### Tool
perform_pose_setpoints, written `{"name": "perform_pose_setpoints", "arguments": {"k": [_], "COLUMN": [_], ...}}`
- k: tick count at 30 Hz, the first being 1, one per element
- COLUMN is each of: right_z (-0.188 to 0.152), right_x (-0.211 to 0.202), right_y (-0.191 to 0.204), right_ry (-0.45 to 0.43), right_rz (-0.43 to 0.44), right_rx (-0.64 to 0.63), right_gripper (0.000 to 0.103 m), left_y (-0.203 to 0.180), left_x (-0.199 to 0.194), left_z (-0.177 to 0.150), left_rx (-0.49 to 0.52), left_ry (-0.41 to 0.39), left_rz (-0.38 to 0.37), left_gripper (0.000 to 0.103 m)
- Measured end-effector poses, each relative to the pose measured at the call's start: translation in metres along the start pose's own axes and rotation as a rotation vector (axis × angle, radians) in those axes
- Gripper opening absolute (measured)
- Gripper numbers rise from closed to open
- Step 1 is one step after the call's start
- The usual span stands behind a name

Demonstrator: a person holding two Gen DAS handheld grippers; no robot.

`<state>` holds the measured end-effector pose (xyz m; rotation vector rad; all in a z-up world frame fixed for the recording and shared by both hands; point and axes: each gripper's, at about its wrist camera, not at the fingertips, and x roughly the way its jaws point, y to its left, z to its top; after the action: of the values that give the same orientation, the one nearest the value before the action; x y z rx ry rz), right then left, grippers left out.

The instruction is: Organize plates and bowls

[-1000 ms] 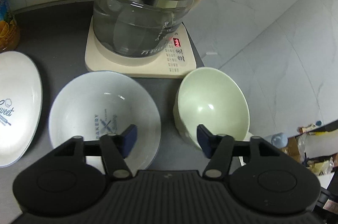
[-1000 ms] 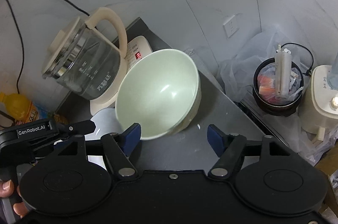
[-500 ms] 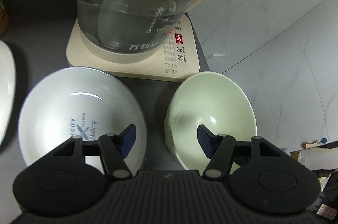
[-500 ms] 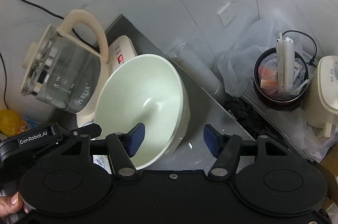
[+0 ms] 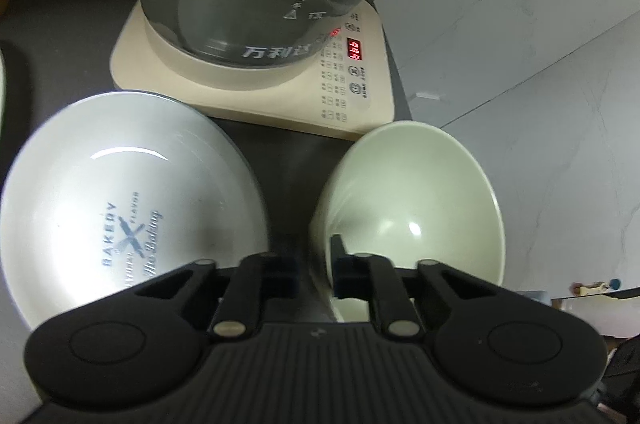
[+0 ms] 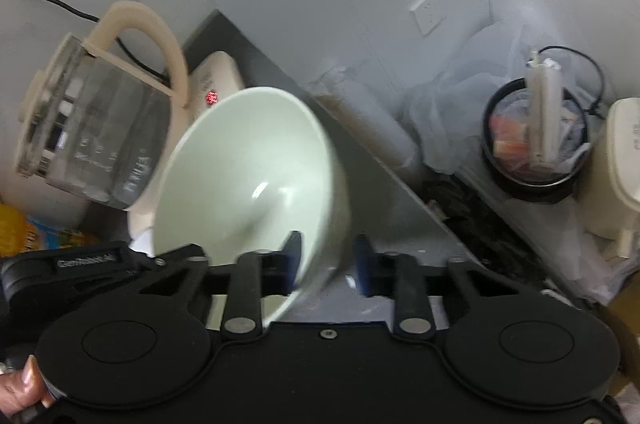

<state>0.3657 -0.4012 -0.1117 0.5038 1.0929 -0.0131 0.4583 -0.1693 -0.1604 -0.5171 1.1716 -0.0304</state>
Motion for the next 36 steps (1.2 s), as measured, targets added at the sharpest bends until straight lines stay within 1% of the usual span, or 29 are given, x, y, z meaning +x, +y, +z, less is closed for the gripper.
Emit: {"name": "perform_pose_setpoints", "arguments": {"k": [3, 8, 15, 28, 36], "right_z": [-0.002, -0.006, -0.022, -0.054, -0.083], "right_x": [-0.004, -0.017, -0.041, -0.082, -0.1], "right_y": [0.009, 0.012, 0.027, 0.062, 0.083], "right_ry": [-0.016, -0.025, -0.039, -0.089, -0.113], "right_rz": [-0.038, -0.024, -0.023, -0.019, -0.018], "right_rx": [-0.047, -0.039, -0.055, -0.087, -0.097], "right_gripper": [0.021, 0.021, 0.022, 0.022, 0.022], "left_y": [-0.005, -0.005, -0.003, 0.02, 0.042], "left_x": [-0.006, -0.022, -0.052, -0.108, -0.136], "left_z": [-0.001, 0.0, -0.008, -0.023, -0.036], "left_rx": [0.036, 0.06, 0.105, 0.163, 0.178], "left_ry": [-0.007, -0.019, -0.029, -0.057, -0.057], "left_rz": [0.014, -0.014, -0.042, -0.089, -0.114], "left_gripper": [0.007, 0.007, 0.008, 0.008, 0.008]}}
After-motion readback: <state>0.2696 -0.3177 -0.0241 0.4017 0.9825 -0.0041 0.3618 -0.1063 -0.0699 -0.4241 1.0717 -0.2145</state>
